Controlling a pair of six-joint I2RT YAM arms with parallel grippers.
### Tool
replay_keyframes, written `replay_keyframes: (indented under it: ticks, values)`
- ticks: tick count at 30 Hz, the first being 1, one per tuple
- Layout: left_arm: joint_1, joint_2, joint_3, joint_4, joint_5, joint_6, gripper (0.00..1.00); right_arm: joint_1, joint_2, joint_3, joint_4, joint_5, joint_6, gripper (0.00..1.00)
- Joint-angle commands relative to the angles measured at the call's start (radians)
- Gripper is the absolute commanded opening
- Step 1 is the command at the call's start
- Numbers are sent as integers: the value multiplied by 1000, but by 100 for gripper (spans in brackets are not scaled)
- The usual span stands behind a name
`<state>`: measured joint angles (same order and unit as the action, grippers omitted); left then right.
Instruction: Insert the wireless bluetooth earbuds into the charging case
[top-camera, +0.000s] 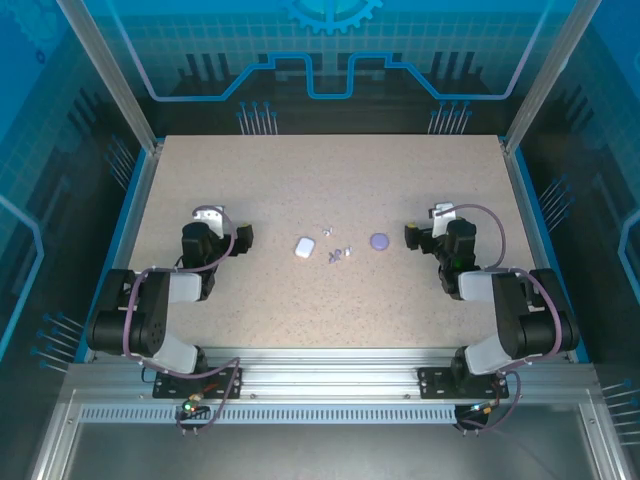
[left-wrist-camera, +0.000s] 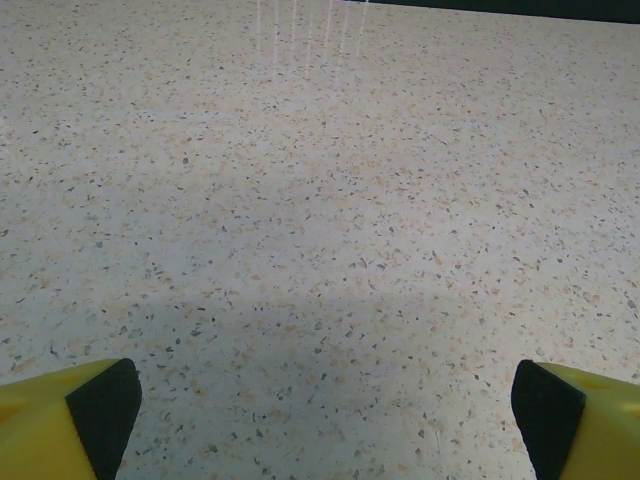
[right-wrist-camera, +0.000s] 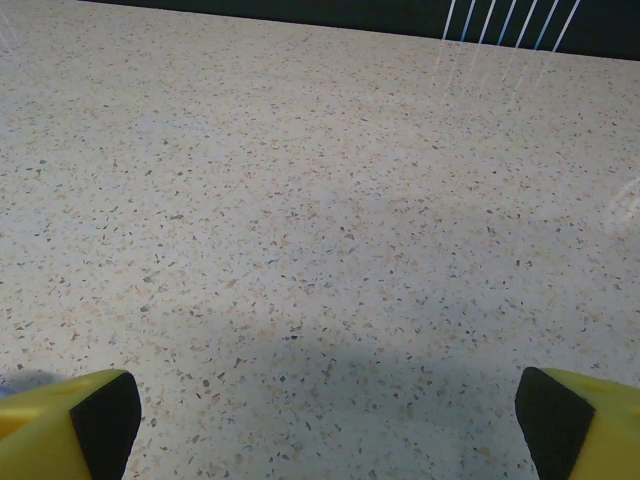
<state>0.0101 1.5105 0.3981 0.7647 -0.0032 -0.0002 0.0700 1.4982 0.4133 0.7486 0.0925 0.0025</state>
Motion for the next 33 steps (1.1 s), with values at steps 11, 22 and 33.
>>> replay_keyframes:
  ticks: [11, 22, 33]
  values:
    - [-5, 1, 25, 1, -12, 0, 99, -11, 4, 18, 5, -14, -2, 100]
    - [-4, 1, 25, 1, -12, 1, 99, -12, 4, 18, 5, -16, -2, 100]
    - [-4, -57, 12, -21, -39, -10, 99, -14, -67, 105, -206, 52, 32, 100]
